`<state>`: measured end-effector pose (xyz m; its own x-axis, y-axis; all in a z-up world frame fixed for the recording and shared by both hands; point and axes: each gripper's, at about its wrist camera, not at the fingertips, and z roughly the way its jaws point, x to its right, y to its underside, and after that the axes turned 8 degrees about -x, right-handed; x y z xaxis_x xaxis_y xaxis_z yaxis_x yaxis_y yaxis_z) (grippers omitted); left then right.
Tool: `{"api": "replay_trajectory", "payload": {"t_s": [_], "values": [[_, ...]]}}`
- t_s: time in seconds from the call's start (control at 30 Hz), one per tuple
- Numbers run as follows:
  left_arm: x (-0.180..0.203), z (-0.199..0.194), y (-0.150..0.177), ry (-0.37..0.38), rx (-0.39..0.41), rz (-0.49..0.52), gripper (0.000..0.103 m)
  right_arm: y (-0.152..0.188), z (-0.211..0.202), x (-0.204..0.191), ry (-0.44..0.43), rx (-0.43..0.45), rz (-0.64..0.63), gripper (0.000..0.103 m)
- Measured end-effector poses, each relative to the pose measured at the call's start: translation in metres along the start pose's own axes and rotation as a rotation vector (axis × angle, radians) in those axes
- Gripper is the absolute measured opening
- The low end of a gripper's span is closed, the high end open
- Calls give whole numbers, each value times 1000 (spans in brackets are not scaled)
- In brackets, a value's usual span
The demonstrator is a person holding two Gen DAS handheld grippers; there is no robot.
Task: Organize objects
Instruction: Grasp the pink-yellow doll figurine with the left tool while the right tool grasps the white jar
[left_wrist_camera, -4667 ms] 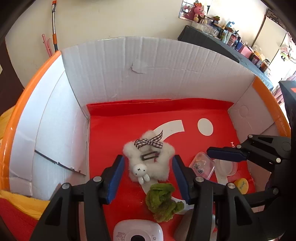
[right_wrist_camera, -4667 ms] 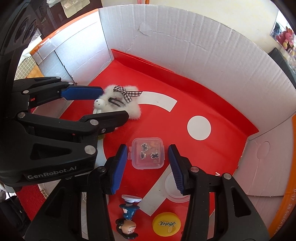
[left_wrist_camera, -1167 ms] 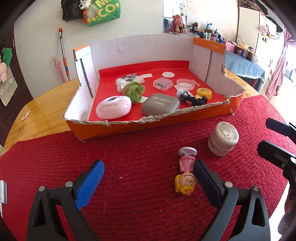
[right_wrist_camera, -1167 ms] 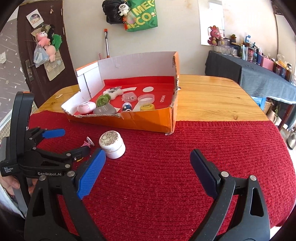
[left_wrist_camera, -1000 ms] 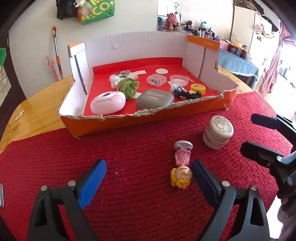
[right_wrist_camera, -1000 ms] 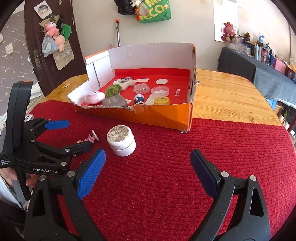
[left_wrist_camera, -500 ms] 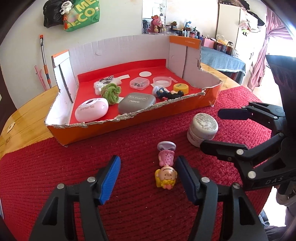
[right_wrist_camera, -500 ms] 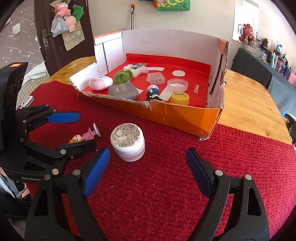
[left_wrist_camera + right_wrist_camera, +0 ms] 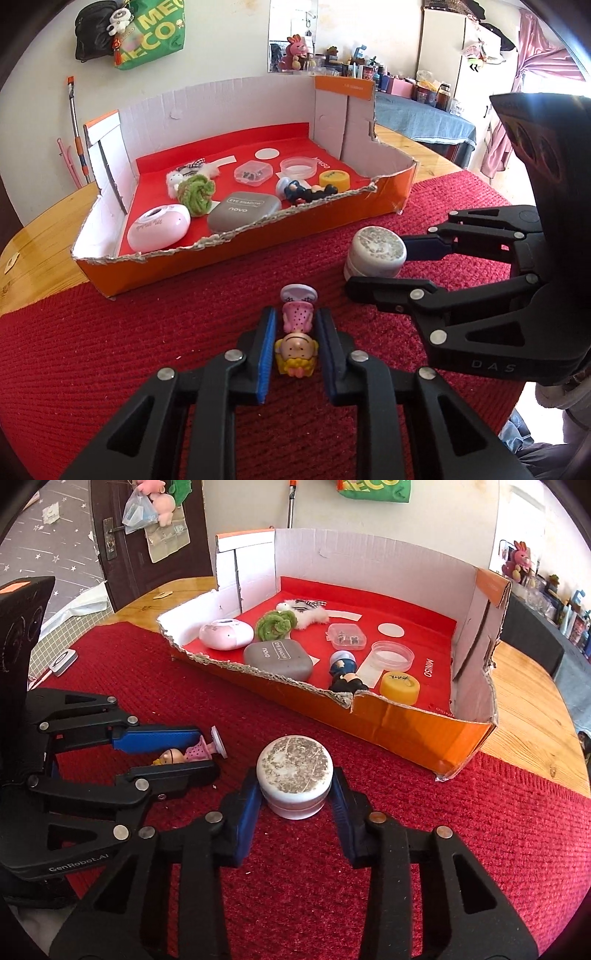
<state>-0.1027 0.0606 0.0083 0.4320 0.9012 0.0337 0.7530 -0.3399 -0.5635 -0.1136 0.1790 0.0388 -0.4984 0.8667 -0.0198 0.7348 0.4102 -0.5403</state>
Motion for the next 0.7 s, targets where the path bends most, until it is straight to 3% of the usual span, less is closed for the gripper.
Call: {"api": "replay_trajectory", "payload": {"t_s": [0.7], "values": [[-6,-67,-15,21,159,-6,23,-4,-63,-14,7,132,-11,35]]}}
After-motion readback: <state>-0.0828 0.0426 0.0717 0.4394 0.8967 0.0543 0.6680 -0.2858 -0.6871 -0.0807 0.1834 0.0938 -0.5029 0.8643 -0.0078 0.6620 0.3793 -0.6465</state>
